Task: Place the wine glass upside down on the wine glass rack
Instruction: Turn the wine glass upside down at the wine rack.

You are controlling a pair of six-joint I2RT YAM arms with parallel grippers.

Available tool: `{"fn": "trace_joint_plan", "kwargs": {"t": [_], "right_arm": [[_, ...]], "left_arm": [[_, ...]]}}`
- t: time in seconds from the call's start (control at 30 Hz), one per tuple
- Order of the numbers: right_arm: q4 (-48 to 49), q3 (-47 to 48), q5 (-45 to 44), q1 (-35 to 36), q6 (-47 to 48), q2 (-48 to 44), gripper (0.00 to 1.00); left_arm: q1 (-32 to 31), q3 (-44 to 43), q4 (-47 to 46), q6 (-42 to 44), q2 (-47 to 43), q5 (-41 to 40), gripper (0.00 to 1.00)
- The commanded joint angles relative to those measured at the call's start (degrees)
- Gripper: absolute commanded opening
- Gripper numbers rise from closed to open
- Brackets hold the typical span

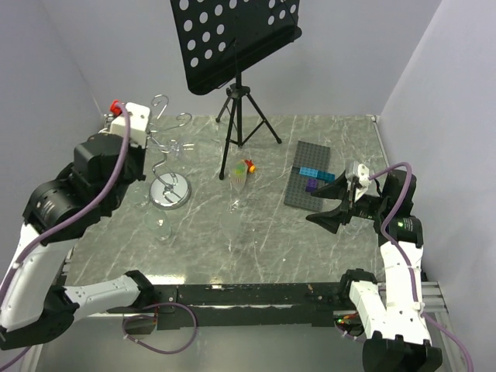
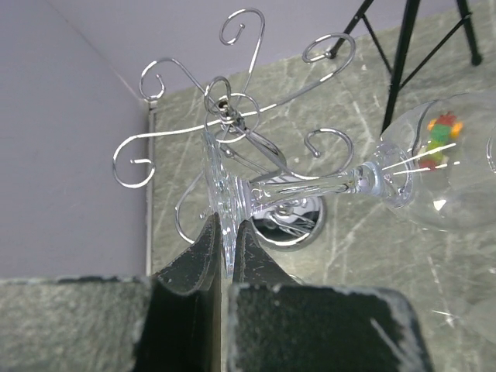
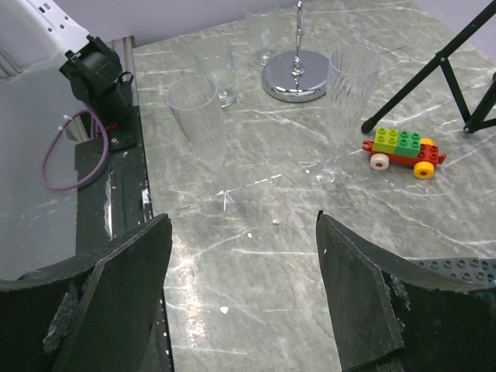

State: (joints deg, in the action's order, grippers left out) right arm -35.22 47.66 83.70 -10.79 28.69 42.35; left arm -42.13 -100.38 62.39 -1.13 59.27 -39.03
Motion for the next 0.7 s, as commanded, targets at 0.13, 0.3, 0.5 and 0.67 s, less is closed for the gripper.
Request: {"fn": "trace_joint_plan", "kwargs": {"t": [0.13, 0.3, 0.5, 0.67], "right_arm": [[0.3, 0.5, 3.6, -0.3, 3.9, 0.2, 0.81], [-0.4, 0.6, 4.1, -0.3, 4.3, 0.2, 0.81], [-1.2, 0.7, 4.8, -0.3, 5.0, 0.0, 0.82], [-2.2, 0.9, 5.1, -0.2, 5.8, -0.2, 0.82]], "left_arm": [[0.0, -2.5, -8.5, 8.4, 3.7, -6.7, 0.01], [-0.1, -2.5, -11.9, 11.8, 6.3, -8.3, 0.01], [-0.1, -0.7, -15.4, 15.3, 8.1, -10.2, 0.01], [-0.1, 1.2, -17.6, 18.2, 9.0, -11.5, 0.01]]}}
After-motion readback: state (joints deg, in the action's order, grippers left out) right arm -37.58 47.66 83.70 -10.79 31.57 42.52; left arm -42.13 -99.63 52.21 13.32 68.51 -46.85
